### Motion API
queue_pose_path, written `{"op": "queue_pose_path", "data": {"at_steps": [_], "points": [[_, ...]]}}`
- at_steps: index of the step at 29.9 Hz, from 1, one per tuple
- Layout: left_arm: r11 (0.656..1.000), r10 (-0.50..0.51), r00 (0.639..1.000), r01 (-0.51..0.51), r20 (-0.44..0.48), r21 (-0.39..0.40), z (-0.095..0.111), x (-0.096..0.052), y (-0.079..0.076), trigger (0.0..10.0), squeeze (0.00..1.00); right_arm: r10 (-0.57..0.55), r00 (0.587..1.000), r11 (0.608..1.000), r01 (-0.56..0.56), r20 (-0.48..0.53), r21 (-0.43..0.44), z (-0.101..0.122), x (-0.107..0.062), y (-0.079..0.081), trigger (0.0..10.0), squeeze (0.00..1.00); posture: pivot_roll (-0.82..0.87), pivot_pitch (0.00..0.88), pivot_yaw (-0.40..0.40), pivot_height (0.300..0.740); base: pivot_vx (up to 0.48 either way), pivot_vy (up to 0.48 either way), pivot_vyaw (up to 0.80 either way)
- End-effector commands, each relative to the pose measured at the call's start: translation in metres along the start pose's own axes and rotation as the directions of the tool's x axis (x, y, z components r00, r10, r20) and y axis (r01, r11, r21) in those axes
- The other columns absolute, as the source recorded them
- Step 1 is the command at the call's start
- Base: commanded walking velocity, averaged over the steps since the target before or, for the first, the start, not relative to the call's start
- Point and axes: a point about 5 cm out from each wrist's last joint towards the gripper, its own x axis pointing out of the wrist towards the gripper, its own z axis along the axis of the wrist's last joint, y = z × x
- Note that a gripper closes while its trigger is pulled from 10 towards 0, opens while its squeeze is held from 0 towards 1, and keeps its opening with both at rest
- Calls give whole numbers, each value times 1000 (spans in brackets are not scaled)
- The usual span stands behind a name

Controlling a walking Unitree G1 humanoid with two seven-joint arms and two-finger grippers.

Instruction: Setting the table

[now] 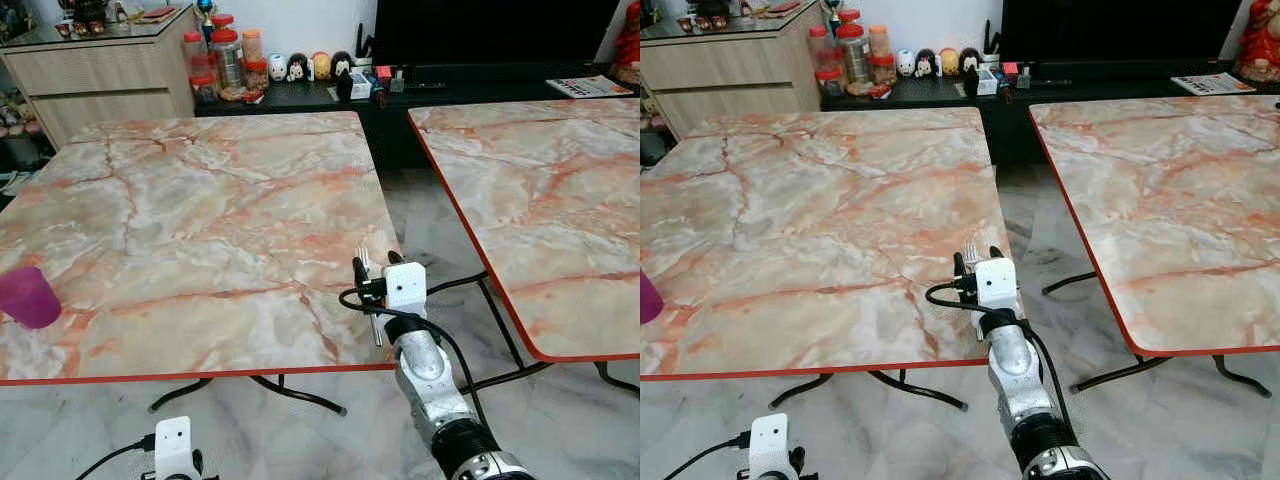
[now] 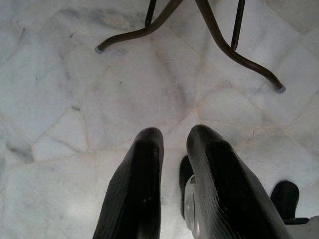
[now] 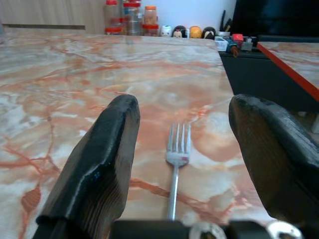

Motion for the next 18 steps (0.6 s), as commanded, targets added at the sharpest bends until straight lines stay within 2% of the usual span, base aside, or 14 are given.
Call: {"op": "queue_pose_path", "data": {"at_steps": [1,10,12,18], "points": [[1000,5,1000,-5,-6,1,0,0,3,10000,0,3,1000,1000,-3,5,-1,3,2,1,10000,0,-20,0,21,709,262,0,0],[1000,5,1000,-5,-4,-2,0,0,3,10000,0,11,1000,1000,-11,5,-13,3,2,2,10000,0,-22,0,21,709,295,0,0],[1000,5,1000,-5,-4,-1,0,0,3,10000,0,12,1000,1000,-12,4,-15,3,2,2,10000,0,-22,0,21,709,326,0,413],[1000,7,1000,-7,-3,1,-1,0,3,10000,0,4,1000,1000,-4,2,12,2,1,2,10000,0,-22,0,22,709,322,0,0]]}}
